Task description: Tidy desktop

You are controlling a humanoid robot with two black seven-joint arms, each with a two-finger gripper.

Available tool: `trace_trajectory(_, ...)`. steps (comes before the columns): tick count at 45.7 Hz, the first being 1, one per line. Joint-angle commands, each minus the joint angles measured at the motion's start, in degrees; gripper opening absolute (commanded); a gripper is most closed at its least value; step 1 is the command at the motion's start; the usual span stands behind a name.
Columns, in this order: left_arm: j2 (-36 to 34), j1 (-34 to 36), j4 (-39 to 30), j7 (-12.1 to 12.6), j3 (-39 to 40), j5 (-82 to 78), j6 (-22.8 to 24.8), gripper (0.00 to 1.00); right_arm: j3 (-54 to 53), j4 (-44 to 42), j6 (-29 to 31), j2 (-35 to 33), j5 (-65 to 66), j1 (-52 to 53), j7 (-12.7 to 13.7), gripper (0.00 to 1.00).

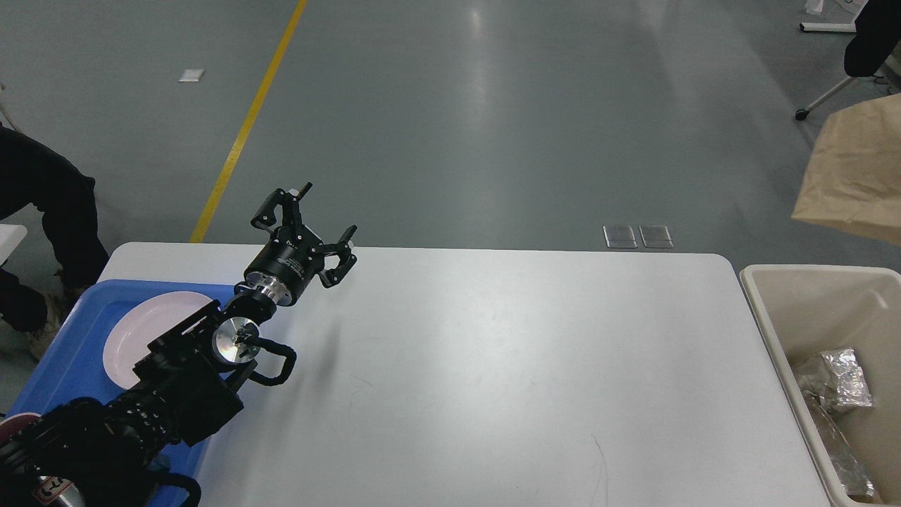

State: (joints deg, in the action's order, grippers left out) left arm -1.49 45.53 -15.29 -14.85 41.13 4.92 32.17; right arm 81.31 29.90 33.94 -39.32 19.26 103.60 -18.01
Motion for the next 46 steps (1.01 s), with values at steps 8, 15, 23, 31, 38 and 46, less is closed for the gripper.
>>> trace_trajectory(8,0.0,0.0,0.0,0.0,0.0,0.0,0.0,0.97,-0.27,-0.02,-13.71,-5.58,-0.1,-10.08,0.0,0.0)
trace_trajectory(15,0.0,0.0,0.0,0.08,0.0,0.0,0.0,0.97,-2.38,-0.02,-18.72,-7.34,-0.01,-16.67,0.0,0.0)
trace_trajectory(23,0.0,0.0,0.0,-0.01,0.0,0.0,0.0,0.97,-7.82,-0.11,-26.81,-7.52,-0.1,-26.77,0.0,0.0)
trace_trajectory(31,0.0,0.0,0.0,-0.01,0.0,0.0,0.0,0.97,-16.52,-0.11,-31.3,-7.7,-0.1,-36.0,-0.18,0.0)
trace_trajectory(38,0.0,0.0,0.0,-0.01,0.0,0.0,0.0,0.97,-24.52,-1.16,-31.56,-7.7,-0.1,-43.3,-0.18,0.0)
trace_trajectory(46,0.0,0.0,0.0,-0.01,0.0,0.0,0.0,0.97,-33.22,-4.24,-31.56,-7.26,-0.1,-49.81,-0.18,0.71)
